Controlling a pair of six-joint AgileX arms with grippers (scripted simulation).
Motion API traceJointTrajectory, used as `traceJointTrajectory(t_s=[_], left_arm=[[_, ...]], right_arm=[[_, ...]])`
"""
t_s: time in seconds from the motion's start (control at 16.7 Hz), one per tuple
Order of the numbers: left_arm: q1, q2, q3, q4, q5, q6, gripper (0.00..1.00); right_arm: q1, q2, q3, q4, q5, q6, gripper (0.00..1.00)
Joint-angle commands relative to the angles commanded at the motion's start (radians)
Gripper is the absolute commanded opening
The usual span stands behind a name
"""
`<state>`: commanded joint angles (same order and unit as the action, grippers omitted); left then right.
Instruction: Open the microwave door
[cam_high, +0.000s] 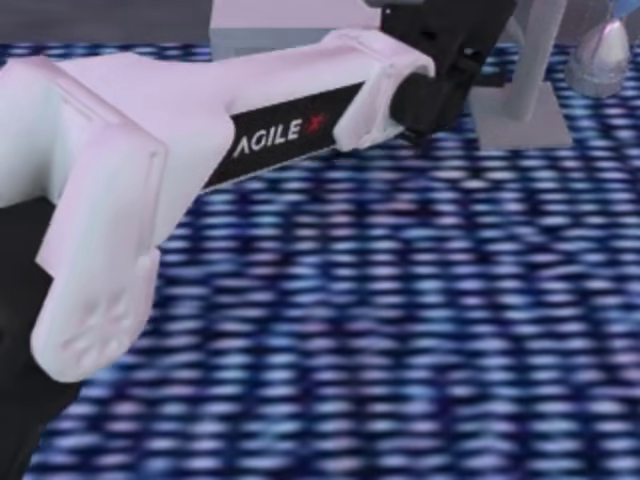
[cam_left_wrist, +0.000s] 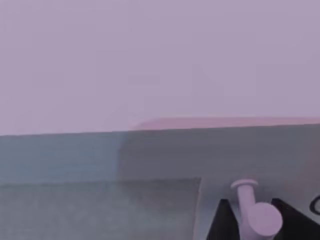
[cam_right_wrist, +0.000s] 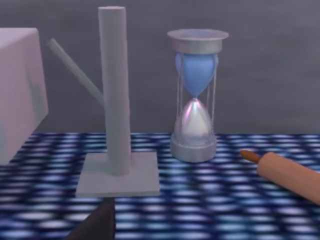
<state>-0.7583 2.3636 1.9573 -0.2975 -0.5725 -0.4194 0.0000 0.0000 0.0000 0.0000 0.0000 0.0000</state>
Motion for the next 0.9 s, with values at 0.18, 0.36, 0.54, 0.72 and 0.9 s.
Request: traceJointTrajectory(t_s=[0.18, 0.36, 0.54, 0.72, 0.9], left_arm=[[0.013, 0.095, 0.244, -0.261, 0.06, -0.037, 0.0], [0.029, 0.186, 0.495, -0.548, 0.128, -0.075, 0.0], [0.048, 0.26, 0.717, -0.799, 0.195, -0.11, 0.0], [0.063, 0.311, 0.872, -0.963, 0.248, -0.136, 0.0], [0.071, 0.332, 0.938, -1.03, 0.274, -0.148, 0.0]], right_arm=[[0.0, 0.0, 0.0, 0.0, 0.0, 0.0, 1.0], [0.0, 0.0, 0.0, 0.0, 0.0, 0.0, 1.0], [0.0, 0.0, 0.0, 0.0, 0.0, 0.0, 1.0], [0.0, 0.0, 0.0, 0.0, 0.0, 0.0, 1.0], [0.0, 0.0, 0.0, 0.0, 0.0, 0.0, 1.0]])
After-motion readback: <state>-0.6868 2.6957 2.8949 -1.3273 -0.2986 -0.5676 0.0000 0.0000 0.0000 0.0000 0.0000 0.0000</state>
